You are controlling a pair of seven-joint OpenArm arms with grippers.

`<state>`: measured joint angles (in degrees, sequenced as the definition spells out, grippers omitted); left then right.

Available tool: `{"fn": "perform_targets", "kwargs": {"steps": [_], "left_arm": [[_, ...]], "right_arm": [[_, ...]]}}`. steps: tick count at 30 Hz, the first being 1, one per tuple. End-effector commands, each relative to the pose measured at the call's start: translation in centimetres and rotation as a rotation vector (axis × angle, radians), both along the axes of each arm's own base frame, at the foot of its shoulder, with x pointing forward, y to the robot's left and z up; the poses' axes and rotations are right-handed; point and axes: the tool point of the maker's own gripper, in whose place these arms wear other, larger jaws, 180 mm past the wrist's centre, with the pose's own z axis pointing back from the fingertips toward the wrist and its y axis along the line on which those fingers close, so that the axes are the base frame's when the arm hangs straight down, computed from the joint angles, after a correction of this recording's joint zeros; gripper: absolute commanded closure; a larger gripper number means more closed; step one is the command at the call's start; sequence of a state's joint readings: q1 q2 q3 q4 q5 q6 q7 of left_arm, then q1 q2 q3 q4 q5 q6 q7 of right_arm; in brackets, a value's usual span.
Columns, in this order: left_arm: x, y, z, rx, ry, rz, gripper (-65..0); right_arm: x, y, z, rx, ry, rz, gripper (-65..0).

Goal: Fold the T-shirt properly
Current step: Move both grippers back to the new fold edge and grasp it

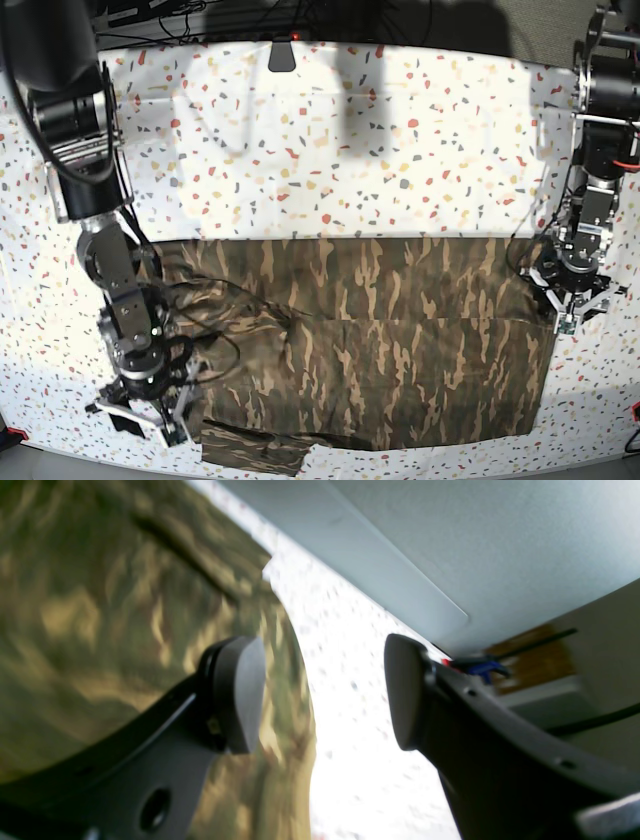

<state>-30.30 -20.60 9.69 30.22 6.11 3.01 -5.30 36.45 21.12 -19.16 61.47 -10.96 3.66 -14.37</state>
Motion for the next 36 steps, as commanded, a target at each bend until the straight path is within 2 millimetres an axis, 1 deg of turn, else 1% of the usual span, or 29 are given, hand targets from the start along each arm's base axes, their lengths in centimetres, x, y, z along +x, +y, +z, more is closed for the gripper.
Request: {"fn": "perform_targets", "kwargs": {"steps": [1, 5, 7, 8, 10, 13, 16, 19, 21, 23, 25, 28, 30, 32, 36], "left_arm": [[1.3, 1.0, 2.4, 0.016, -0.058, 0.016, -34.4], [1.2, 1.0, 2.2, 0.016, -0.051, 0.018, -34.4], [1.1, 1.0, 2.0, 0.015, -0.048, 0.018, -34.4], [1.0, 1.0, 1.9, 0.015, -0.047, 0.017, -34.4], [0.9, 1.0, 1.9, 0.007, -0.048, 0.022, -34.4], [0.9, 1.1, 2.0, -0.063, -0.068, 0.060, -34.4], [1.0, 1.2, 2.1, -0.124, -0.074, 0.097, -34.4], [1.0, 1.2, 1.9, -0.175, -0.044, 0.136, -34.3], [1.1, 0.9, 2.2, -0.213, -0.038, 0.152, -34.4], [1.5, 0.6, 2.7, -0.234, -0.037, 0.155, -34.4], [1.8, 0.0, 3.4, -0.243, -0.023, 0.153, -34.4], [2.0, -1.1, 4.3, -0.267, 0.025, 0.155, -34.3], [1.4, -2.2, 4.2, -0.304, 0.069, 0.154, -34.4], [0.6, -3.6, 4.3, -0.317, 0.057, 0.118, -34.4], [-1.6, -6.8, 3.9, -0.328, -0.009, 0.031, -34.3]], "right_arm": [[1.1, 0.1, 3.5, 0.020, -0.076, 0.016, -37.6], [1.6, 0.6, 4.8, 0.104, -0.093, 0.029, -37.5], [1.7, 0.6, 4.8, 0.124, -0.091, 0.030, -37.5], [1.6, 0.5, 4.5, 0.137, -0.076, 0.023, -37.5], [1.3, 0.0, 3.0, 0.173, -0.004, -0.017, -37.5], [0.6, -0.1, 0.9, 0.213, 0.073, -0.042, -37.5], [-0.3, 1.0, -1.5, 0.207, 0.138, 0.013, -37.5], [-1.7, 2.2, -4.4, 0.232, 0.213, 0.069, -37.5], [-2.6, 2.5, -6.0, 0.284, 0.244, 0.069, -37.5], [-3.5, 2.3, -7.3, 0.317, 0.264, 0.059, -37.5], [-4.2, 1.4, -8.3, 0.335, 0.278, 0.031, -37.5], [-5.1, -0.6, -9.1, 0.410, 0.279, -0.029, -37.5], [-5.8, -1.8, -9.6, 0.453, 0.284, -0.050, -37.5], [-6.6, -2.6, -10.2, 0.478, 0.296, -0.043, -37.5], [-8.0, -2.8, -11.0, 0.515, 0.305, 0.025, -37.5]]}}
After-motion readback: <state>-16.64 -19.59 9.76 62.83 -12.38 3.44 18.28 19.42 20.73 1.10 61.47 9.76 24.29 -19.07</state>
